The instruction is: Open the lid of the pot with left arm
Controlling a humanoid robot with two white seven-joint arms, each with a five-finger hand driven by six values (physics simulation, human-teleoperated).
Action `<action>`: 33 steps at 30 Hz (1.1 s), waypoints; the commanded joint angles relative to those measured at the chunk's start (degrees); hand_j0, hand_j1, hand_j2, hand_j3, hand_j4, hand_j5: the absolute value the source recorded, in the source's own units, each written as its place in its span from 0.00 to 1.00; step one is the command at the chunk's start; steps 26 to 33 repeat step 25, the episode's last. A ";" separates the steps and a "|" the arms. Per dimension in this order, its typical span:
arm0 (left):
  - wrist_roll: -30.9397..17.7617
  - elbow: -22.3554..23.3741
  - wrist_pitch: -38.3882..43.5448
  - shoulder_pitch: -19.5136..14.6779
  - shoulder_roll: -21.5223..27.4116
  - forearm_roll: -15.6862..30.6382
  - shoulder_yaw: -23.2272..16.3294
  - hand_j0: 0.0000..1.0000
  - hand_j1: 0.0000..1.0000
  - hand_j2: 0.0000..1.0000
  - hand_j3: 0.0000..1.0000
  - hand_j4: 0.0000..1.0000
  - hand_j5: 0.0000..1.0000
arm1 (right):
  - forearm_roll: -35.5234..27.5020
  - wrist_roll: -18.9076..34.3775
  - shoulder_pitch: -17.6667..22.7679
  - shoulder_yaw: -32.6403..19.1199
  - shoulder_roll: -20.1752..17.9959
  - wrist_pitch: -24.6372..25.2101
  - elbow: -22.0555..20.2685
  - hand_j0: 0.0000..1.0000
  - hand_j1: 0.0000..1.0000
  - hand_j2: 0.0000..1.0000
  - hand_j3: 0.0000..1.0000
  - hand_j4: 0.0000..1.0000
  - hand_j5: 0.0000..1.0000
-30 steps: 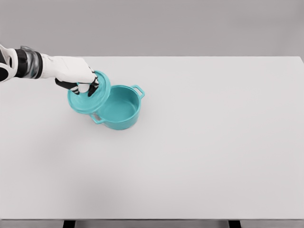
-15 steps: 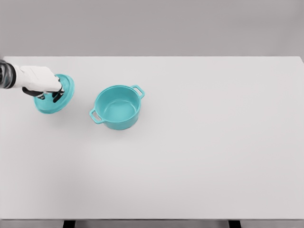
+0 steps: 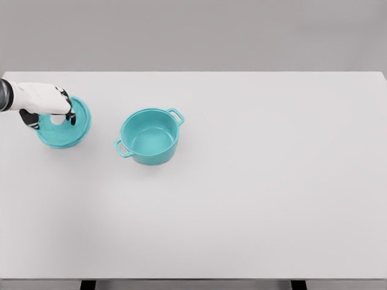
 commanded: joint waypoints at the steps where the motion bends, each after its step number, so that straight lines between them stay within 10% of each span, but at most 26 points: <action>1: -0.04 0.12 0.09 0.00 -0.02 0.14 0.09 1.00 1.00 1.00 1.00 1.00 1.00 | -0.02 0.02 0.00 0.01 -0.01 0.00 -0.08 1.00 1.00 1.00 1.00 1.00 1.00; 11: -0.04 1.79 0.27 0.97 -0.99 0.40 0.35 1.00 1.00 1.00 1.00 1.00 1.00 | -0.02 0.02 0.00 0.01 -0.01 0.00 0.01 1.00 1.00 1.00 1.00 1.00 1.00; 16: -0.04 11.45 0.36 0.97 -0.29 30.63 3.34 1.00 1.00 1.00 1.00 1.00 1.00 | -0.02 0.02 0.00 0.01 -0.01 -0.08 0.01 1.00 1.00 1.00 1.00 1.00 1.00; 22: -0.04 22.62 0.53 1.23 -1.34 30.46 5.28 1.00 1.00 1.00 1.00 1.00 1.00 | -0.02 0.02 0.00 0.01 -0.01 0.00 0.01 1.00 1.00 1.00 1.00 1.00 1.00; 33: -0.04 23.06 0.44 1.93 -1.43 30.28 5.28 1.00 1.00 1.00 1.00 1.00 1.00 | -0.02 0.02 0.00 0.01 -0.01 0.00 0.01 1.00 1.00 1.00 1.00 1.00 1.00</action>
